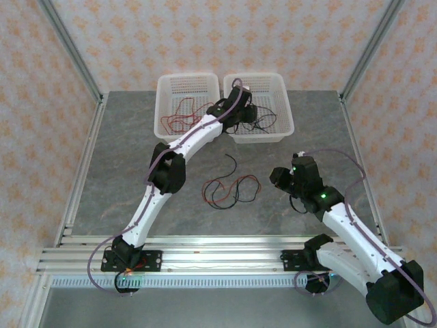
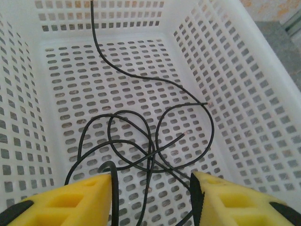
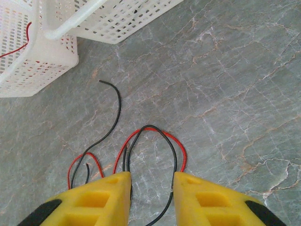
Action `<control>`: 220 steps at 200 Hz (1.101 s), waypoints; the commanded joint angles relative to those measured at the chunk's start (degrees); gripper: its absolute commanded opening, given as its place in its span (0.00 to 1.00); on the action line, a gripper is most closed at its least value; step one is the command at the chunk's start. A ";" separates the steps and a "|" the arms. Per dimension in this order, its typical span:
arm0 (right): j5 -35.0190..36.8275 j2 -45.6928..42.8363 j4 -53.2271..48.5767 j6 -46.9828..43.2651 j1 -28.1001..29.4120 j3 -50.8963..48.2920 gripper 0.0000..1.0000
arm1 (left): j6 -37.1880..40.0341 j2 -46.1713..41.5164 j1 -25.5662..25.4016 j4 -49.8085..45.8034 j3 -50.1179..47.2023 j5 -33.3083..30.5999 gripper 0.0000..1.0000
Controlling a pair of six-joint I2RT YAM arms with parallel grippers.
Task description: Untangle the cables
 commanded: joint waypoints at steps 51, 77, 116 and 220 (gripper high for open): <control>0.32 0.46 -0.13 1.02 -0.33 1.35 0.30 | 4.62 -3.96 0.07 -9.81 4.74 -3.05 0.51; -0.65 0.98 0.70 1.52 -0.31 1.01 0.31 | 6.08 -6.06 -0.46 -11.11 4.76 -5.57 0.50; -2.44 2.30 3.09 3.33 0.14 -1.72 0.33 | 8.54 -11.33 -2.84 -11.63 4.44 -8.82 0.51; 8.50 15.12 2.21 0.61 9.95 1.09 0.40 | 2.30 -42.27 -8.81 0.57 -32.06 -15.17 0.51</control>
